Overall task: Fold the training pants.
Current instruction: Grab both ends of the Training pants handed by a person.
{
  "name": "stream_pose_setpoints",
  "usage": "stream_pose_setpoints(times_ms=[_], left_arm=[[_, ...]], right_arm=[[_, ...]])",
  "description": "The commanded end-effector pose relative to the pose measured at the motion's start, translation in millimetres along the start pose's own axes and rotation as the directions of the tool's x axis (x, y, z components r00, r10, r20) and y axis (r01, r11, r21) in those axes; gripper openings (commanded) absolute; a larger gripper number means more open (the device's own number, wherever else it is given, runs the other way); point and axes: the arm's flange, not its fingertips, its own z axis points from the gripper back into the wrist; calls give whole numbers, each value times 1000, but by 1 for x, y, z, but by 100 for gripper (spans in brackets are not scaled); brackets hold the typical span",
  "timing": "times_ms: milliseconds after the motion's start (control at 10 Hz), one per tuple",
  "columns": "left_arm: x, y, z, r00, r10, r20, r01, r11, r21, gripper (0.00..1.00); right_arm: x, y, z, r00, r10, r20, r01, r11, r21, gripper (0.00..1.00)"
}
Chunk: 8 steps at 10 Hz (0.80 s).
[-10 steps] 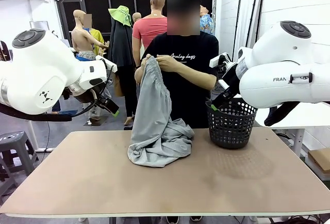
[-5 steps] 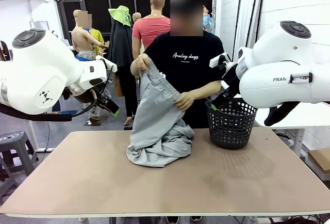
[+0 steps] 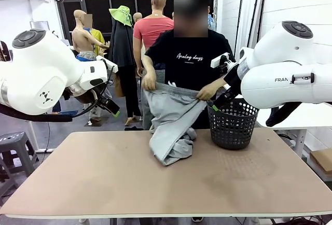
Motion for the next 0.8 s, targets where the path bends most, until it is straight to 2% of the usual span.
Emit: stream_pose_setpoints(times_ms=[0, 700], left_arm=[[0, 1, 0, 1000, -9, -1, 9, 1000, 2, 100], [0, 1, 0, 1000, -9, -1, 9, 1000, 2, 100]], right_arm=[[1, 0, -1, 1000, -6, 7, 6, 1000, -1, 100], [1, 0, -1, 1000, -6, 7, 6, 1000, -1, 100]])
